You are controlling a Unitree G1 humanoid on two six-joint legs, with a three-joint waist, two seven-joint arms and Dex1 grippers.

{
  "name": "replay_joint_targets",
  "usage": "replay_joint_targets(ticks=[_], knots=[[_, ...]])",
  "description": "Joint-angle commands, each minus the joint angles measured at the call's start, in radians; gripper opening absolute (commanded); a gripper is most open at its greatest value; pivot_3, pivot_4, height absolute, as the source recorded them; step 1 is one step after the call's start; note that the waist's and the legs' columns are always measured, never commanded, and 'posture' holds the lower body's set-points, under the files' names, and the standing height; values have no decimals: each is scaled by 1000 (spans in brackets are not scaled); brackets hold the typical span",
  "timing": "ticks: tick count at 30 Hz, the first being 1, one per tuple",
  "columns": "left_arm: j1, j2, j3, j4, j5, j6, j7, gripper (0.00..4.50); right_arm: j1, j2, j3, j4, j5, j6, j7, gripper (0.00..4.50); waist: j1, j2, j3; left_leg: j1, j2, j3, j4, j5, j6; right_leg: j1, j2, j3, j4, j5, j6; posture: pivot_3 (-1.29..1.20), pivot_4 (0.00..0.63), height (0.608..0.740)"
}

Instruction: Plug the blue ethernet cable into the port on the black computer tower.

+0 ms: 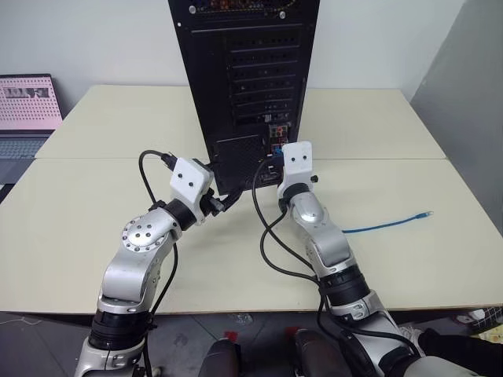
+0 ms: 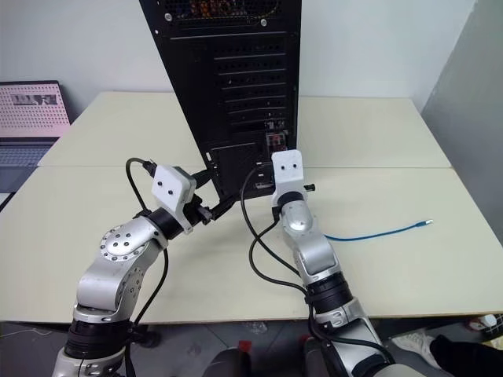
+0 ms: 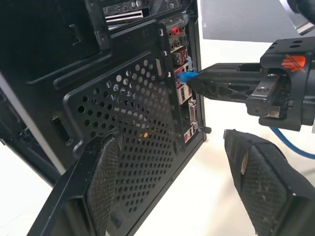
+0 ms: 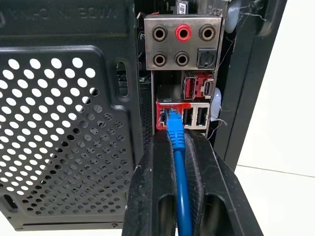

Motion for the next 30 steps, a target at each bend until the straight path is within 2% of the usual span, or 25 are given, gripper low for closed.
replay_joint_targets(ticks=[1,2,5,7,9,10,13,17,21,26,30], knots=[[-11,1,2,-33,-3,-14,5,3475,-70,85,-6,-10,32,-5,25,0,0,0,0,0,0,0,0,0,0,0,0,0,0,0,0,0,150,740],[-11,1,2,-33,-3,-14,6,3511,-64,79,-7,-16,35,-4,29,342,0,0,0,0,0,0,0,0,0,0,0,0,0,0,0,0,150,740],[-7,0,2,-32,-1,-16,8,3514,-38,55,-7,-42,43,18,52,890,0,0,0,0,0,0,0,0,0,0,0,0,0,0,0,0,150,740],[-5,-1,2,-31,0,-18,11,3514,-18,33,-1,-74,44,37,71,1407,1,0,0,-1,0,-1,0,0,0,0,0,-1,0,0,0,0,150,740],[-4,-2,4,-27,6,-22,17,3514,5,11,0,-118,47,64,90,1664,2,0,0,-2,0,-1,-1,0,0,-1,0,-1,-1,0,0,0,150,740],[-3,-2,5,-26,8,-23,20,3514,16,1,1,-139,48,77,99,2031,2,0,0,-2,0,-1,-1,0,0,-1,0,0,-1,0,0,0,150,740],[2,-2,14,-23,12,-20,31,3514,56,-30,-7,-213,52,121,130,2639,5,0,0,-3,1,-1,-1,0,0,-1,-2,0,-1,0,0,0,150,740],[20,14,30,-25,-9,57,38,3514,123,-108,-23,-361,70,197,203,3424,10,0,0,-3,0,-1,-1,0,0,-1,-3,0,-1,0,0,0,150,740],[44,55,32,-38,20,74,35,3514,170,-250,-65,-485,140,236,358,4341,10,0,0,-3,0,-1,-1,0,0,-1,-2,-1,-1,0,0,0,150,740],[68,122,91,-33,-1,50,-5,3514,207,-498,-162,-533,269,178,657,4428,15,0,0,-2,-1,-1,-1,0,0,-1,-1,-1,-2,0,0,0,150,740],[104,171,151,-23,-29,20,-53,3514,209,-625,-266,-515,400,188,826,4428,16,0,1,-2,-1,0,-1,0,0,0,0,-1,-2,0,0,0,150,740]])
